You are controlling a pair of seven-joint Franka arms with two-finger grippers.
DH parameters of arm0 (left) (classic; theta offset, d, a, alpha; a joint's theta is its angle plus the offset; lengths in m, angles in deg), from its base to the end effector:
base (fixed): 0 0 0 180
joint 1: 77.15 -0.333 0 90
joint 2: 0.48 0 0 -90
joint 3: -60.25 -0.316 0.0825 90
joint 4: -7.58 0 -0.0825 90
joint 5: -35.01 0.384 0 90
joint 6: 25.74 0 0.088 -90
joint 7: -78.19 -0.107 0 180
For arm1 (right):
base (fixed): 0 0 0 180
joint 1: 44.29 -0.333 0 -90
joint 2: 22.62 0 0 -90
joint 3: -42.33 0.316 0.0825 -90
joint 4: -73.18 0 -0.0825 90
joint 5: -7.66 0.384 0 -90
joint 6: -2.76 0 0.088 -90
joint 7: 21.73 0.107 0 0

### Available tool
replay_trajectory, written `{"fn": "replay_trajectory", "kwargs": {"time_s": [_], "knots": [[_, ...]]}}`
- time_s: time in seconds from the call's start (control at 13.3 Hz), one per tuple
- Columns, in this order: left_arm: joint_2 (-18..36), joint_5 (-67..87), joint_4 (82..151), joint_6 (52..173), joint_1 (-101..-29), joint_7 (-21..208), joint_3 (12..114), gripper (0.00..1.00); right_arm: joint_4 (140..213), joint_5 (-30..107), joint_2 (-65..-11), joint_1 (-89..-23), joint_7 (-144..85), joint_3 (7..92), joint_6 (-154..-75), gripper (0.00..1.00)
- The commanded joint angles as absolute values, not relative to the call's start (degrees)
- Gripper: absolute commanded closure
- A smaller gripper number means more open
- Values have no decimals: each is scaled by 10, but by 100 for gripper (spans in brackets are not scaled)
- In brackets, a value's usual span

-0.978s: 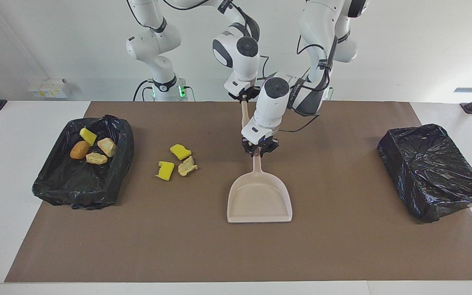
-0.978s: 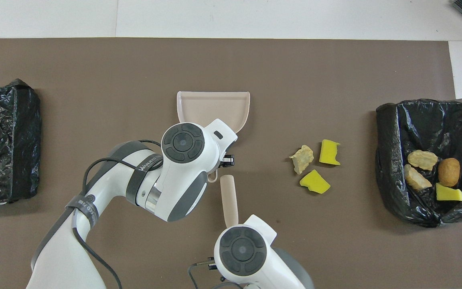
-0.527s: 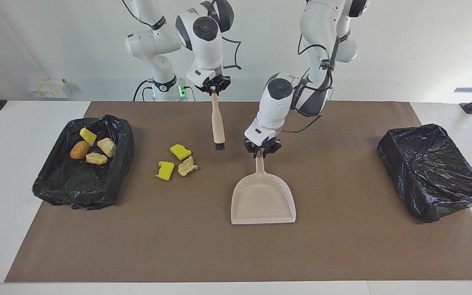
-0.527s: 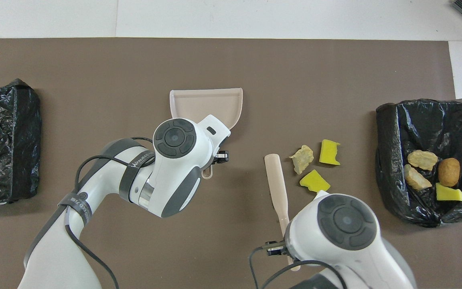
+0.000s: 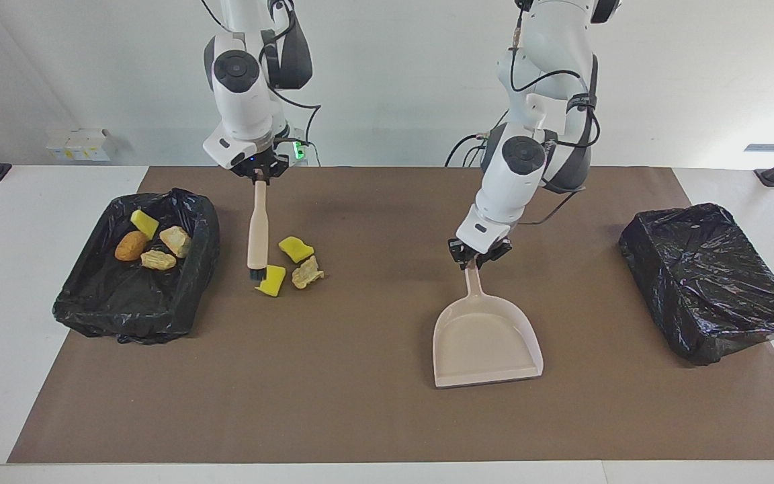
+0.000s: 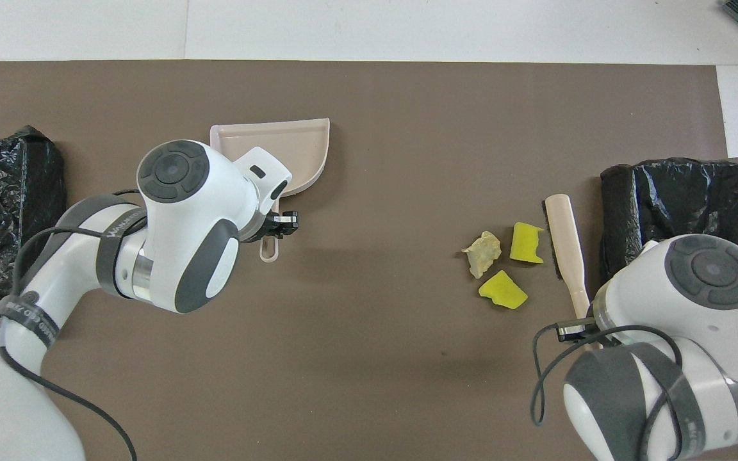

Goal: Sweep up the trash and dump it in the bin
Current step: 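Place the dustpan by the scraps while the right gripper positions the brush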

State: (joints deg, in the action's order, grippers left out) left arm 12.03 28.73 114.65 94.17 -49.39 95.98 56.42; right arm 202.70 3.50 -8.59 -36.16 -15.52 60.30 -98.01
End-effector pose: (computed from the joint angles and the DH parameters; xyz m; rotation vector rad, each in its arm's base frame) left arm 0.5568 -0.2551 0.3998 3.0625 -0.0833 -0.0347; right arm 0.4387 0.0736 0.4382 2.9391 0.0995 -0.3664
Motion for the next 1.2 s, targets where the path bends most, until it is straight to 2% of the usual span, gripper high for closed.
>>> {"fn": "replay_trajectory", "kwargs": {"time_s": [0.0, 0.15, 0.3, 0.53, 0.83, 1.13], "knots": [[86, 287, 1142, 891, -550, 811, 567, 100, 2054, 14, -117, -335, -162, 613, -1027, 100], [80, 286, 1125, 853, -592, 736, 569, 100, 2079, 12, -129, -336, -158, 614, -1034, 100], [76, 286, 1109, 802, -625, 563, 567, 100, 2084, 23, -144, -341, -155, 617, -1040, 100], [66, 287, 1116, 769, -631, 396, 566, 100, 2084, 99, -161, -368, -145, 618, -1035, 100], [37, 294, 1164, 775, -610, 224, 569, 100, 2079, 198, -183, -445, -79, 618, -1048, 100], [19, 389, 1215, 794, -522, 204, 569, 100, 2071, 303, -190, -472, -32, 618, -1065, 100]]}}
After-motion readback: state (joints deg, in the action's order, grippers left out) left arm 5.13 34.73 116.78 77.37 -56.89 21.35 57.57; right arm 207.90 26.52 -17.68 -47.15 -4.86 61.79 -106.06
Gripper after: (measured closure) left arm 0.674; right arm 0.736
